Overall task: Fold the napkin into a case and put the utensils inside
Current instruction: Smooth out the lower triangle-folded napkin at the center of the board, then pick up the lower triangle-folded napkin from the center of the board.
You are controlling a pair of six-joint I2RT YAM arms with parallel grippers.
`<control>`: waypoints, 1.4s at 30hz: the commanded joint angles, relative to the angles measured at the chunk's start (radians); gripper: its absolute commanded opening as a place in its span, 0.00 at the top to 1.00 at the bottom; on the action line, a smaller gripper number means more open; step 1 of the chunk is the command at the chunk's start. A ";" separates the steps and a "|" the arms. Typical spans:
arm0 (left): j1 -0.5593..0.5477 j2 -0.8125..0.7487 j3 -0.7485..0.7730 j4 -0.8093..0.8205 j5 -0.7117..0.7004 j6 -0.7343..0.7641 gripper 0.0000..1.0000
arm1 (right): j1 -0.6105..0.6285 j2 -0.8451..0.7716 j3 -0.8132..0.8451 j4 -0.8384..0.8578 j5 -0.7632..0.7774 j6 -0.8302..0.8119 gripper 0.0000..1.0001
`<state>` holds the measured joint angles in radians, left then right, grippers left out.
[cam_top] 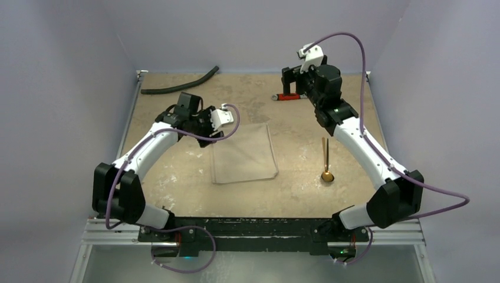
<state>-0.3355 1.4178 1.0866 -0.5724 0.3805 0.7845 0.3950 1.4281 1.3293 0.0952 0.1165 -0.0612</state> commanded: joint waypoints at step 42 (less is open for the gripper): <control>-0.226 -0.078 -0.495 0.180 -0.131 0.355 0.43 | 0.450 -0.078 -0.705 -0.034 -0.237 -0.648 0.01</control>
<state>-0.5709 1.3094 0.6102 -0.4351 0.3256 1.1114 0.8471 1.3155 0.6350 -0.0589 -0.1009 -0.6872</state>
